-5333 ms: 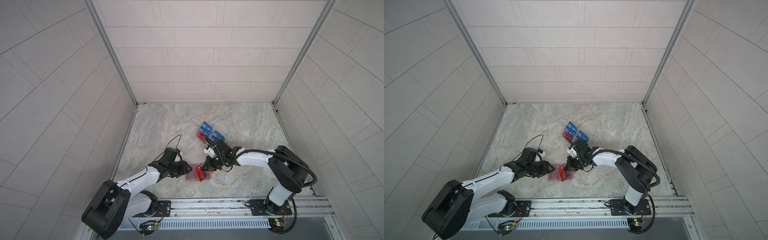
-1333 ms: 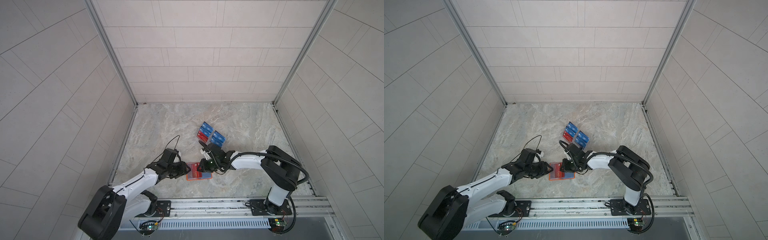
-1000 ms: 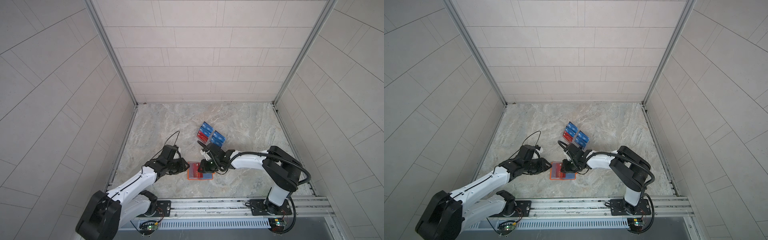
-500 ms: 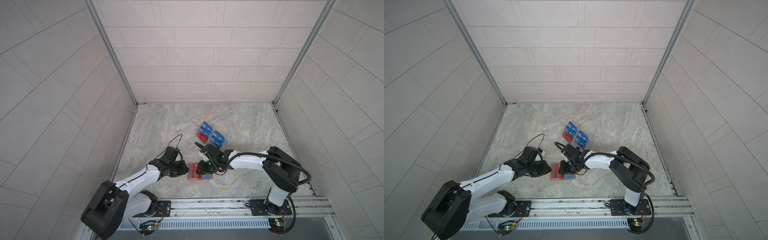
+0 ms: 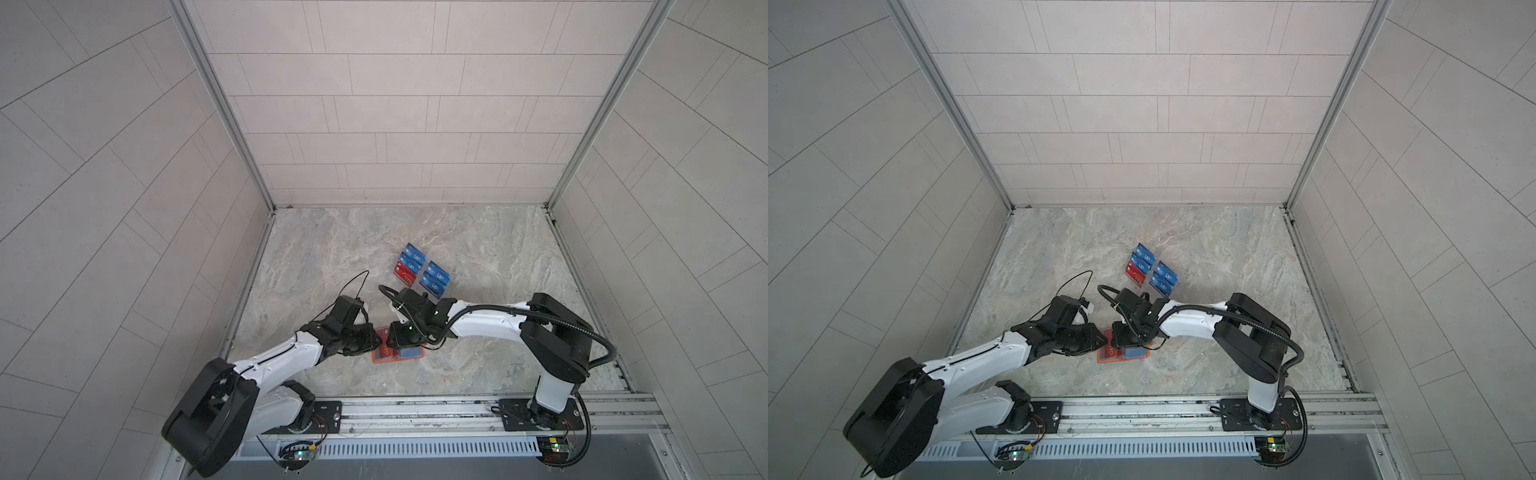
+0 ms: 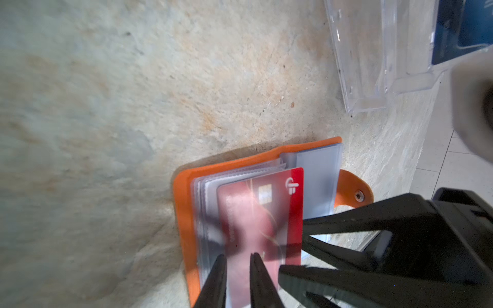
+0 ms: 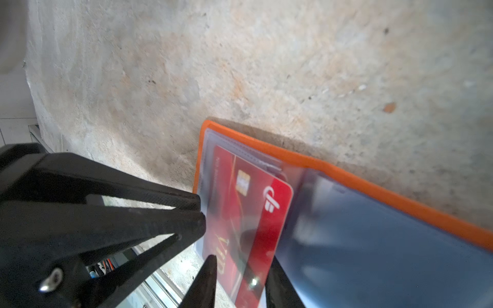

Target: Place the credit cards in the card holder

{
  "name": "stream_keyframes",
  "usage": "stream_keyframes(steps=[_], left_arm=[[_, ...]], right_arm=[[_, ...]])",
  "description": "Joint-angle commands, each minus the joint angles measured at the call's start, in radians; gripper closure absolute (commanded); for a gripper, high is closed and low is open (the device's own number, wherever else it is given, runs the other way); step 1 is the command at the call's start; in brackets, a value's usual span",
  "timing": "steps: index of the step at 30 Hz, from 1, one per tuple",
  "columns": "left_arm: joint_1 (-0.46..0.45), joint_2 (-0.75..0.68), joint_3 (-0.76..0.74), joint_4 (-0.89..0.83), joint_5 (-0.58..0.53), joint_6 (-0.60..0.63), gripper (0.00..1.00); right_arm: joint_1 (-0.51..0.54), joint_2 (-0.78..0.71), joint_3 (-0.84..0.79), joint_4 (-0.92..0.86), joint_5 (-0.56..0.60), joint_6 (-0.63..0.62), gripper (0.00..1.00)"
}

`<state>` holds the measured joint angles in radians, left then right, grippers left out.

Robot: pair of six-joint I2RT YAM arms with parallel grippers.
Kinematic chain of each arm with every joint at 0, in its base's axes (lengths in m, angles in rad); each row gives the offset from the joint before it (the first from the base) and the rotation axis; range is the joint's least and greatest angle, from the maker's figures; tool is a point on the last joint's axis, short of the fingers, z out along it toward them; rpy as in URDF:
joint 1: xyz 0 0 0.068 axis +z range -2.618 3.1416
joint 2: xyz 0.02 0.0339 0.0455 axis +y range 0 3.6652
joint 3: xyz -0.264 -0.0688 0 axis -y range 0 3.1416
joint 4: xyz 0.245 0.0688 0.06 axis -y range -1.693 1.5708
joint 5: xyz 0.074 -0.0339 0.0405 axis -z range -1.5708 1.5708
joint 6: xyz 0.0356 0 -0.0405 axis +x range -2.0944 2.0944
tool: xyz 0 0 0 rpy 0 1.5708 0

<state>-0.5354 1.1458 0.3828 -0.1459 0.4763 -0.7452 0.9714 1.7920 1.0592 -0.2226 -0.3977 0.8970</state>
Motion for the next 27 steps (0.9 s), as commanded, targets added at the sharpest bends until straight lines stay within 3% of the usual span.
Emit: stream_keyframes(steps=[1,4,27], left_arm=[[0.016,-0.042,0.009,-0.109,-0.09,0.031,0.77],[0.02,-0.042,0.019,-0.131,-0.112,0.048,0.72],[0.019,0.02,-0.038,0.021,-0.01,-0.001,0.72]], right_arm=[[0.014,0.009,0.026,-0.085,0.069,-0.034,0.65],[0.019,0.009,0.038,-0.116,0.081,-0.05,0.63],[0.035,0.067,0.086,-0.079,0.039,-0.049,0.63]])
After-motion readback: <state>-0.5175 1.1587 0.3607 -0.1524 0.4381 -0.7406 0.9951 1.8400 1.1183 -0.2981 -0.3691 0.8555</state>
